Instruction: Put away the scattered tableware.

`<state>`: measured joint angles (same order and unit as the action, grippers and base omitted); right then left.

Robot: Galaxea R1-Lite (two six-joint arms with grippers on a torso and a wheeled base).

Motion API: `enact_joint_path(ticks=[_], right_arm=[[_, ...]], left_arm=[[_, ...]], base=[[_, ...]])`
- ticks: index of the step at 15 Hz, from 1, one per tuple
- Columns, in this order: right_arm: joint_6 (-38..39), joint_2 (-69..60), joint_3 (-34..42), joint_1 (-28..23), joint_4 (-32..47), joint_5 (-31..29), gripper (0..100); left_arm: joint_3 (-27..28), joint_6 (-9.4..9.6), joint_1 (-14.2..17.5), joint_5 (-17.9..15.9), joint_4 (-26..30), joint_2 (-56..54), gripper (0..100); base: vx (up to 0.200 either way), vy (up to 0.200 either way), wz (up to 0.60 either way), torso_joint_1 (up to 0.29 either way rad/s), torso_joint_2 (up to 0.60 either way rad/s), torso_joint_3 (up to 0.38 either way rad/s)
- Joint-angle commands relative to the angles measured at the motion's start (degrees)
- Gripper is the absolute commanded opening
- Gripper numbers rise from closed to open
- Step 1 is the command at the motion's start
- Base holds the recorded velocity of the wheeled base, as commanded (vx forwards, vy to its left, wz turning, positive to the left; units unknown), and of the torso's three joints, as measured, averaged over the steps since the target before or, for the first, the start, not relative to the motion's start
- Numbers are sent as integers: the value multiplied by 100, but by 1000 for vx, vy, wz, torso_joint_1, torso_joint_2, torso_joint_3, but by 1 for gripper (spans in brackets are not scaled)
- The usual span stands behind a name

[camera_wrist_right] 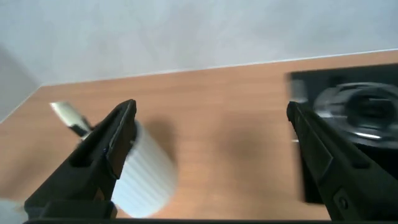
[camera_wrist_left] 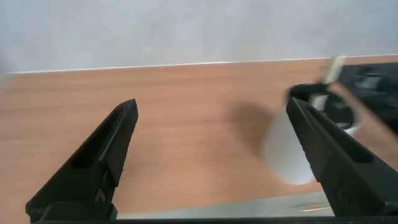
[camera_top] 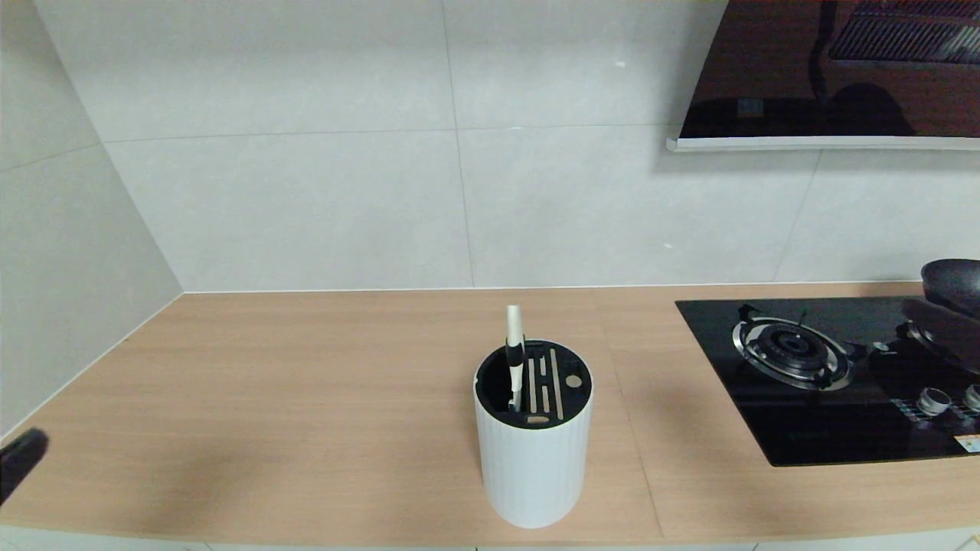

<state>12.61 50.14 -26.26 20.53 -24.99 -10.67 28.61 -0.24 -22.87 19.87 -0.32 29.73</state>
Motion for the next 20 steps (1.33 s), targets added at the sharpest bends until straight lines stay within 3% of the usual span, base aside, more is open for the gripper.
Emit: enact_joint_path(ticks=[1,5,7,11,12,14,16,18,20], right_arm=[[-636,-2272,95,-409,1198,-23,100],[-1674,-3669,139,-1332,1356,30,100],[-2201,-4293,156,-1429,1682,47,100],[-2025,-4724,191,-1939,1866,30,100],[-2034,-4970,297,-2035,2130,74,100],[-1841,-5014,798,-2053,2279,109,100],[-1173,-5014,1817,-2053,2367,654,100],[-1164,-5014,2345,-2053,2350,794,100],[-1164,-5014,2626,-2053,2218,882,100]], left_arm=[[-40,314,679,-141,436,-1374,100],[-22,666,1267,-168,462,-2165,100],[-110,684,1575,-150,524,-2411,100],[-295,701,2129,-203,550,-2701,100],[-532,815,2261,-379,612,-2973,100],[-998,684,2269,-361,612,-2973,100],[-1534,622,2269,-502,603,-2973,100],[-2026,596,2269,-801,410,-2973,100],[-2861,675,2269,-1091,-241,-2973,100]], base=[[0,0,0,0,0,0],[0,0,0,0,0,0],[0,0,0,0,0,0],[0,0,0,0,0,0],[0,0,0,0,0,0],[0,0,0,0,0,0],[0,0,0,0,0,0],[0,0,0,0,0,0],[0,0,0,0,0,0]])
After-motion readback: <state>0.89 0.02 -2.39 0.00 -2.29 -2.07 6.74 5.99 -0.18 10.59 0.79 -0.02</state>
